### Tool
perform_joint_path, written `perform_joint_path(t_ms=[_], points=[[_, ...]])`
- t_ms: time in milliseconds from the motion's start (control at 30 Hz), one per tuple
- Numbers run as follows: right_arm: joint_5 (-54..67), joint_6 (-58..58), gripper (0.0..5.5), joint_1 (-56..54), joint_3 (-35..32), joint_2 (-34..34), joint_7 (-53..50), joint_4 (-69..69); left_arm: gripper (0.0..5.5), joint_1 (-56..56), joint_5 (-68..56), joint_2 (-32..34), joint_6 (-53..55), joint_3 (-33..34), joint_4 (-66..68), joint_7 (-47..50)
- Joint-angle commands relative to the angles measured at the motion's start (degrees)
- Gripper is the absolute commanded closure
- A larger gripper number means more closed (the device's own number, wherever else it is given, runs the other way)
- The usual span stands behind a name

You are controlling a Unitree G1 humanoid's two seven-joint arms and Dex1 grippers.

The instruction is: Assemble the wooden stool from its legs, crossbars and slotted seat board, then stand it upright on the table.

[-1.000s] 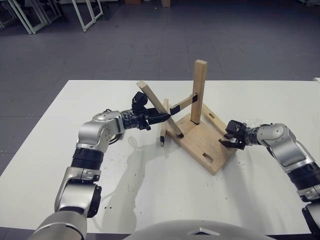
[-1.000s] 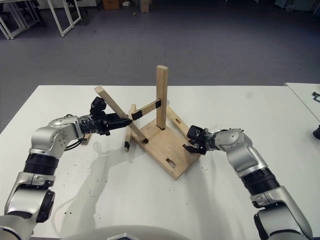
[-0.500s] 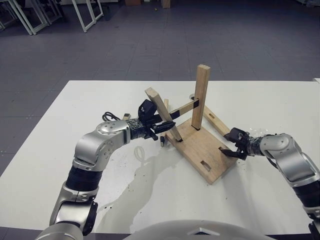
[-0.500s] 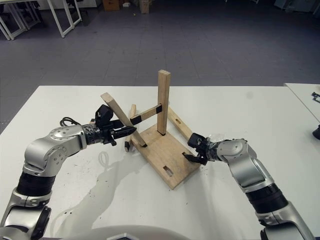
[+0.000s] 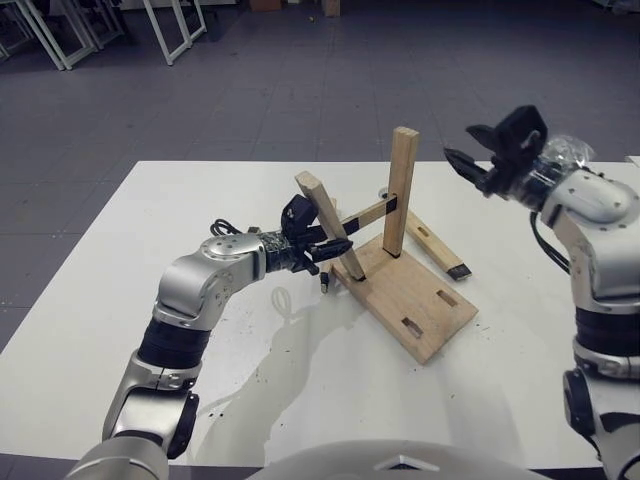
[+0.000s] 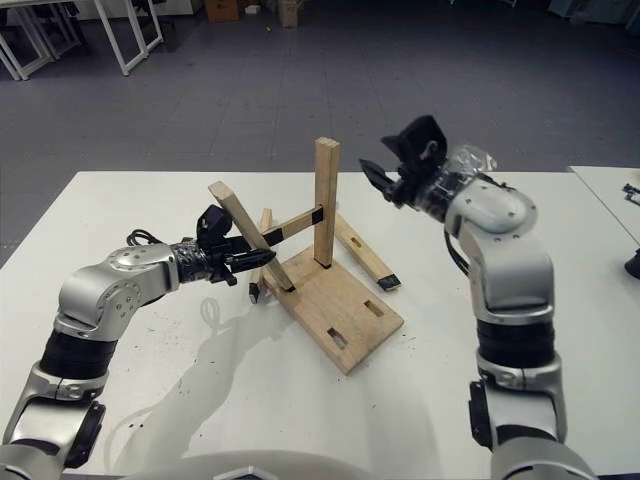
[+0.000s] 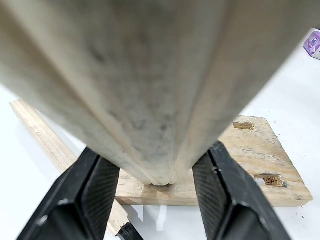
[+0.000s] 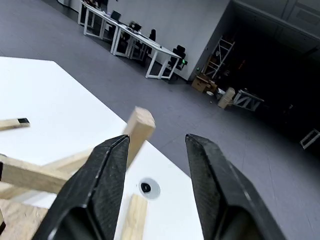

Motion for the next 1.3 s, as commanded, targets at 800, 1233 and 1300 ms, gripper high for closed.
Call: perform_joint_path(t_ms=[800, 1233, 1300], points=[[-6.8, -18.5, 5.4, -6.9, 11.9, 9.7, 8.5, 24.0, 3.46, -8.9, 8.5, -1.8, -3.9, -15.1, 31.8, -10.4], [4.1, -0.8, 5.4, 12.2, -1.5, -0.5, 6.6, -0.4, 2.68, -11.1, 2.2, 0.3, -3.5, 0.6, 15.8, -11.7], [5.2, 0.1, 5.4, 14.9, -2.6, -2.0, 7.0, -2.0, 2.68, -6.2, 1.0, 2.5, -0.6, 2.7, 9.7, -11.2]])
